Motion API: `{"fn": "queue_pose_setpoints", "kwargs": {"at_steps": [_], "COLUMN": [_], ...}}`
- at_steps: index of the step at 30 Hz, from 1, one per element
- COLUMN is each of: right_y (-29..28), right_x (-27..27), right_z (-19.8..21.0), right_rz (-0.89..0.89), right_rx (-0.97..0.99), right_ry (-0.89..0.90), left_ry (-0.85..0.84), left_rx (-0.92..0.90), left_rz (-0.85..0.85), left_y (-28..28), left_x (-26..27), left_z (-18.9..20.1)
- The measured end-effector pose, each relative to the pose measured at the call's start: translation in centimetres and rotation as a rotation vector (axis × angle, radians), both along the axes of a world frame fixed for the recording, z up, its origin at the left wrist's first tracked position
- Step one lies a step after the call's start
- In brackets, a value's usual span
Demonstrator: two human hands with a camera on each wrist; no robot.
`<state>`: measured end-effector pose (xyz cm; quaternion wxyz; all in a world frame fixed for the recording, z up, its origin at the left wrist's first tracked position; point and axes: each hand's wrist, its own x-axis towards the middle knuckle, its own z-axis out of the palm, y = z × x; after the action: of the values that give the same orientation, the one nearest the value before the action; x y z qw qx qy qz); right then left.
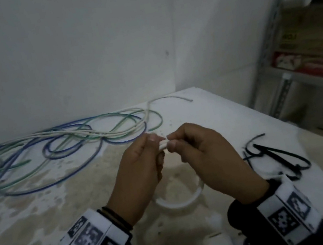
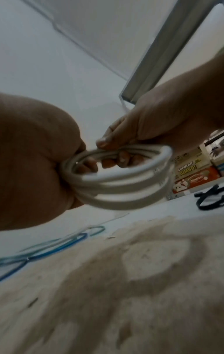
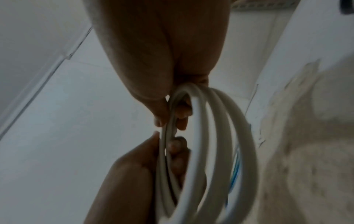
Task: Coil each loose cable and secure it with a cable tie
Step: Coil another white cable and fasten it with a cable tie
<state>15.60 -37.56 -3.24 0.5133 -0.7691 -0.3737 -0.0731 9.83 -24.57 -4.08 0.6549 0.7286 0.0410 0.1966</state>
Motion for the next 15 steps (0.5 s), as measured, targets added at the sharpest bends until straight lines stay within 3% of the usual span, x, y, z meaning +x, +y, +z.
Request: {"fn": "queue_pose_setpoints", "kwargs": {"at_steps": [5,7,11,15], "right_y": [-1.5,-1.3,-1.0,-0.1], "right_x": [1.0,1.0,0.9,0.5], "right_z": [-0.6,-0.8,-1.1,-2.1], "right_rz": [0.093,0.089,0.048,-0.049], "right_rx": [-0.293,-0.303,-0.173,-0.109], "right_ry": [0.075,0.074,0.09,0.121], "left_ry": [0.042,0.059,0.206,0.274], "left_rx": [0.545,0.583,-0.118,-0.362], "left_rz": [0.044,0.029,-0.177,-0.181], "left_y": [0.2,0.1,-0.4,-0.2], "left_x": [0.0,-0.2,-0.9,-0.8], "left_z": [-2.0,-2.2,-1.6,-1.5]}}
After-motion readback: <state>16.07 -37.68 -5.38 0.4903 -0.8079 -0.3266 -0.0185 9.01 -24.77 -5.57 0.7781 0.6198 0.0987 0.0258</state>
